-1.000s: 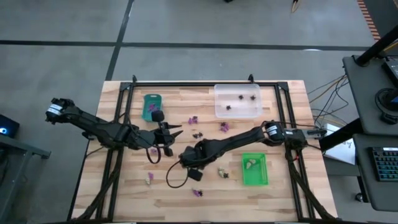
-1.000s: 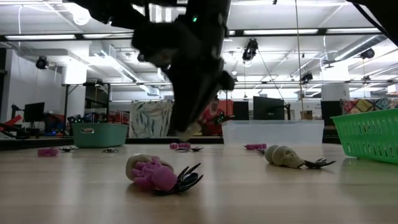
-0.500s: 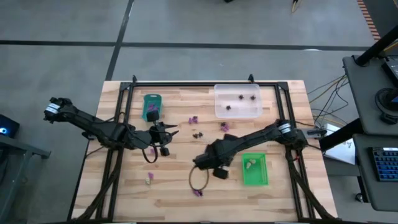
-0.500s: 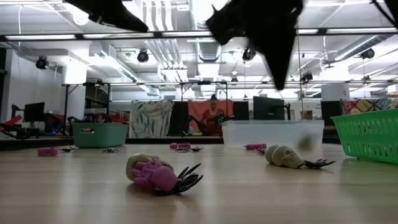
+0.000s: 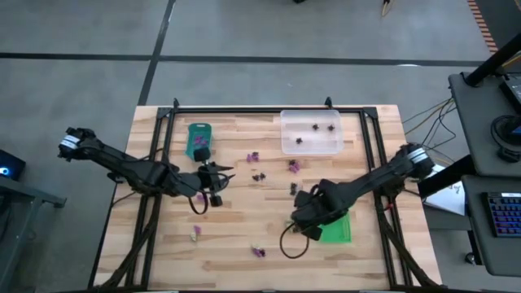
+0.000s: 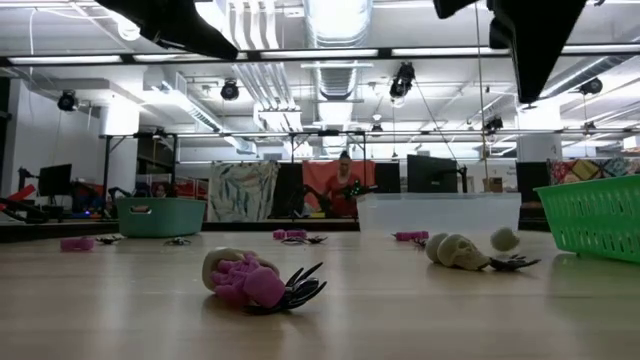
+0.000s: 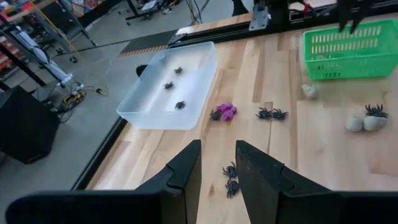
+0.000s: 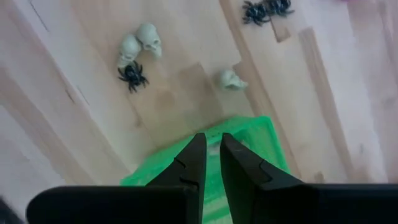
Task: Sort Halloween decoration
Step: Put the white skull toy into the green bin
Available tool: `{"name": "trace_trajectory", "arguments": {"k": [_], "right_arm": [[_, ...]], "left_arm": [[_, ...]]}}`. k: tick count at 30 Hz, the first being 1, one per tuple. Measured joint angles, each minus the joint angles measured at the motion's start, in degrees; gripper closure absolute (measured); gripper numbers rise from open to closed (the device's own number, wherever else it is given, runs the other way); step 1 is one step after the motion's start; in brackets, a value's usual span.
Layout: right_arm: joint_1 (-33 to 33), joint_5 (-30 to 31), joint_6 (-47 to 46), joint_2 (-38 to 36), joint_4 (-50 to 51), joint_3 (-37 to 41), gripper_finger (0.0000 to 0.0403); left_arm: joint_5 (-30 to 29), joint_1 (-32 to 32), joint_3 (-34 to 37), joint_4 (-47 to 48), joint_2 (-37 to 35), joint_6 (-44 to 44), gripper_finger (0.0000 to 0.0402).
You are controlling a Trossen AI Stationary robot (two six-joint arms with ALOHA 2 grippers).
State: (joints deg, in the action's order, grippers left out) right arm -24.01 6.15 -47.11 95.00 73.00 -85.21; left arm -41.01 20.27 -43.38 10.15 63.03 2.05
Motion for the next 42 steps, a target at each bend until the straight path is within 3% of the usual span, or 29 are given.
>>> {"name": "trace_trajectory", "arguments": {"k": [4, 12, 16, 22, 29, 42], "right_arm": [[-0.1, 3.3, 11.8, -3.1, -6.1, 6.3, 0.0365], [3.5, 4.0, 21.1, -2.4, -9.0, 10.5, 0.0361], [5.4, 1.3, 22.3, -0.4, -9.6, 10.5, 0.033], [6.3, 0.9, 24.4, 1.8, -11.1, 10.5, 0.0267], [7.0, 0.9, 26.6, 4.9, -13.2, 10.5, 0.0223], [9.3, -0.6, 27.6, 11.2, -13.6, 10.5, 0.0192]], "left_arm": [[0.0, 0.0, 0.0, -0.6, 0.5, -0.6, 0.0319], [0.0, 0.0, 0.0, -1.1, 0.5, -1.5, 0.0319], [0.1, 0.0, 0.0, -1.1, 0.5, -1.5, 0.0319], [0.1, 0.0, 0.0, -1.1, 0.5, -1.5, 0.0319], [0.1, 0.0, 0.0, -1.0, 0.5, -1.3, 0.0319], [0.1, 0.0, 0.1, -0.9, 0.5, -1.3, 0.0319]]}}
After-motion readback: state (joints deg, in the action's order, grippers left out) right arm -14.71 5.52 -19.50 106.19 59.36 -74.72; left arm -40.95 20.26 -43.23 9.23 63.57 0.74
